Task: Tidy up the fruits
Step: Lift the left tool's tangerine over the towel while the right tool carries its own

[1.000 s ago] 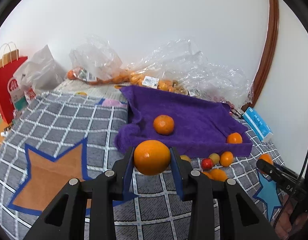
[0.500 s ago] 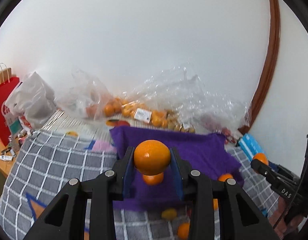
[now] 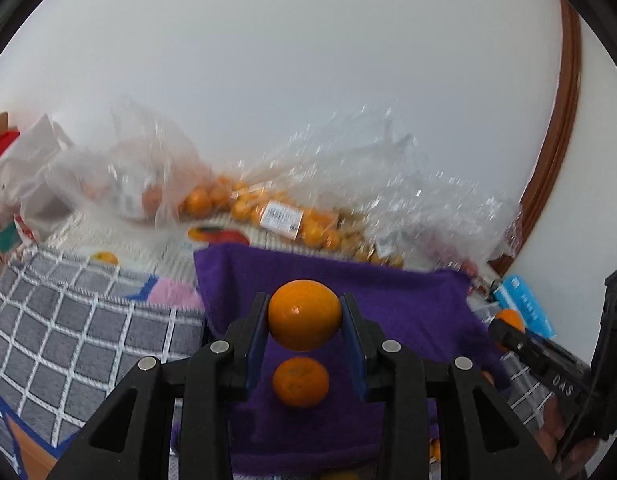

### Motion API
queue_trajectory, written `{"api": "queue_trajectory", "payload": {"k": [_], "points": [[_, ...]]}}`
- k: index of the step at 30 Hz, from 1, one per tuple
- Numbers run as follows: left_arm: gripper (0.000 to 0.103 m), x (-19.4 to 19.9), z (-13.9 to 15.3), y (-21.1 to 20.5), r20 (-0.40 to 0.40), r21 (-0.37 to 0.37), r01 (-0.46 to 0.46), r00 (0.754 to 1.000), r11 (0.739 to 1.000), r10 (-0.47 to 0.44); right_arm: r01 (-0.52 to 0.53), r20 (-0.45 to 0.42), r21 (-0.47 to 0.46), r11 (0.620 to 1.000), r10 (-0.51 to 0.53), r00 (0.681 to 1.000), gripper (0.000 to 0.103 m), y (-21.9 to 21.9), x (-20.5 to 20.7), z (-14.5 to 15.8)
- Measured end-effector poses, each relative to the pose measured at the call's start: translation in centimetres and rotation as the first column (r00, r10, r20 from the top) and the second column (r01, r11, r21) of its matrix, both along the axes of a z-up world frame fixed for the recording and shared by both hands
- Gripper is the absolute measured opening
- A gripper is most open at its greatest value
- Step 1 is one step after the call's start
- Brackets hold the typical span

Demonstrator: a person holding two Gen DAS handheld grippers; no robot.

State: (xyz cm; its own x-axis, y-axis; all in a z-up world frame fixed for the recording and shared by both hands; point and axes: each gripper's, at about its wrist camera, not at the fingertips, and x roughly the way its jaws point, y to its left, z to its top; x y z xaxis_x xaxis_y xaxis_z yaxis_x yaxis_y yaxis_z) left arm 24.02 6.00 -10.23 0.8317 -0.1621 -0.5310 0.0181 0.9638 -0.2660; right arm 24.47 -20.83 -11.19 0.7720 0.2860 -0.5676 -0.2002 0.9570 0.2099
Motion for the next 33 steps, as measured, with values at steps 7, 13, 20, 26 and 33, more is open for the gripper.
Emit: {"api": "queue_trajectory", "payload": {"k": [7, 13, 20, 26, 33], "points": [[0.034, 0.6, -1.5, 0.0, -0.020, -0.011, 0.017, 1.000, 1.000, -0.017, 0.055, -0.041, -0.026, 0.998, -0.056, 0.998, 0.040, -1.3, 0.9, -1.8], [0.034, 0.6, -2.3, 0.1, -0.051, -0.076, 0.051, 0.997, 0.996, -0.055, 0.066, -0.042, -0.051, 0.997, -0.068, 0.997, 0.040, -0.8, 1.0, -3.2], [0.034, 0.1, -2.0, -0.4, -0.034, -0.080, 0.091, 0.995, 0.993, -0.094, 0.068, -0.111, -0.056, 0.996, -0.074, 0.991, 0.041, -0.8, 2.0, -4.6], [0.034, 0.4, -2.5, -1.0, -0.056, -0.072, 0.108, 0.992, 0.992, -0.112, 0.067, -0.144, -0.047, 0.997, -0.073, 0.987, 0.041, -0.9, 2.5, -5.1], [0.034, 0.2, -3.0, -2.5, -0.067, -0.029, 0.155, 0.985, 0.988, -0.156, 0.070, -0.143, -0.046, 0.997, -0.076, 0.987, 0.042, -1.0, 2.3, -5.2]]}}
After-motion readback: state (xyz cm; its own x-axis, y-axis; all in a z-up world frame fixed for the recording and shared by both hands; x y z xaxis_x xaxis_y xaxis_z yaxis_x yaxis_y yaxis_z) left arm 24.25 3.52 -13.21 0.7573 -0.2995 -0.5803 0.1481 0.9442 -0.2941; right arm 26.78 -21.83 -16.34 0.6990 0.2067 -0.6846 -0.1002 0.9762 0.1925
